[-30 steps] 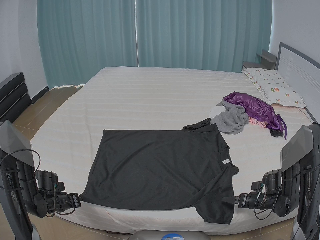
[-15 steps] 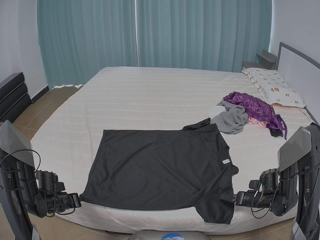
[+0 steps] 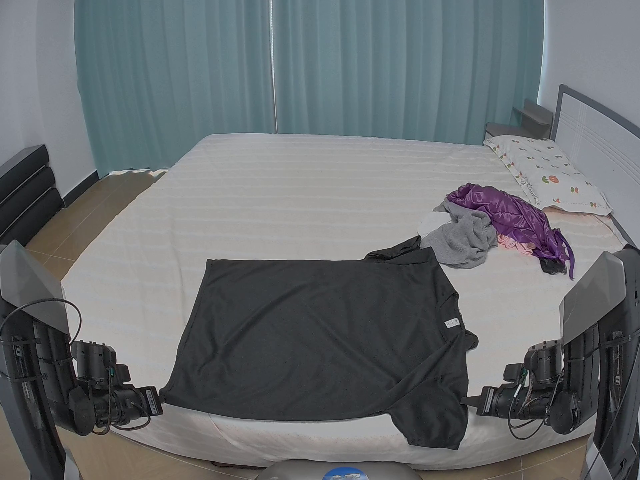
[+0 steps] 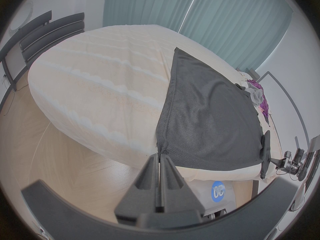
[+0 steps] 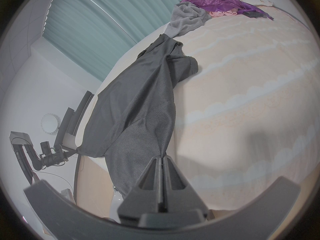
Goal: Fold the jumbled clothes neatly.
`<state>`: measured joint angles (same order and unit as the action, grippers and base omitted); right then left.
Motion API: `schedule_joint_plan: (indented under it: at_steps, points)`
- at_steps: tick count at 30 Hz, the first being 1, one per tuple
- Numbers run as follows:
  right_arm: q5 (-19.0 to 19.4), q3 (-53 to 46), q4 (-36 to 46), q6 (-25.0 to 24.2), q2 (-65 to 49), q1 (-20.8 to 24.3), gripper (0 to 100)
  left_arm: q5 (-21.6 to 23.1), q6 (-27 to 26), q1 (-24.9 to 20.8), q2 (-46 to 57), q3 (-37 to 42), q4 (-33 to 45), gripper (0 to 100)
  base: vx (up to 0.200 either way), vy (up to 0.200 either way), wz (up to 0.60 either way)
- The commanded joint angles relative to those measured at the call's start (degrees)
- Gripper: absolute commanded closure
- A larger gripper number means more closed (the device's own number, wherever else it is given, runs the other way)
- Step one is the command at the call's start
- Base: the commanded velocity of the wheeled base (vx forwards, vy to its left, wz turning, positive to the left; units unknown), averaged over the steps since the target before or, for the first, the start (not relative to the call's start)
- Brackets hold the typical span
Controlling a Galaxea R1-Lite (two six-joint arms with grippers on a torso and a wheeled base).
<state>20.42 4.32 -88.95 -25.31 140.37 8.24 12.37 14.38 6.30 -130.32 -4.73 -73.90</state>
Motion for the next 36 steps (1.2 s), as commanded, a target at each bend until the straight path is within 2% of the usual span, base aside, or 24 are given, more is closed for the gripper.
schedule_joint_plan:
  at_steps: [1, 7, 16, 19, 23, 30, 36]
  points:
    - [0.15, -1.42, -0.96, 0.35, -1.16, -1.03, 100, 0.02, 0.03, 0.11, 0.06, -0.02, -0.02, 100, 0.0, 0.0, 0.0]
    - [1.11, -4.32, -0.96, 1.49, -4.23, -3.76, 100, 0.02, 0.03, 0.11, 0.59, 0.34, -0.02, 100, 0.0, 0.0, 0.0]
    - [1.73, -4.32, 2.12, 1.84, -7.66, -5.08, 100, -0.33, -0.06, 0.11, 3.49, 1.04, -0.02, 100, 0.0, 0.0, 0.0]
    - [2.78, -4.32, 8.18, 2.81, -12.23, -4.9, 100, -0.42, -0.06, 0.2, 4.19, 1.21, -0.02, 100, 0.0, 0.0, 0.0]
    - [3.31, -4.32, 17.94, 7.91, -18.12, -6.48, 100, -0.42, -0.5, 0.11, 4.55, 1.92, -0.02, 100, 0.0, 0.0, 0.0]
    - [4.72, -4.32, 32.27, 12.3, -27.96, -7.8, 100, -1.74, -1.29, 0.03, 4.99, 3.15, -0.1, 100, 0.0, 0.0, 0.0]
    - [4.72, -4.32, 39.47, 14.67, -31.57, -7.89, 100, -2.0, -4.1, -0.06, 5.51, 4.73, 0.42, 100, 0.0, 0.0, 0.0]
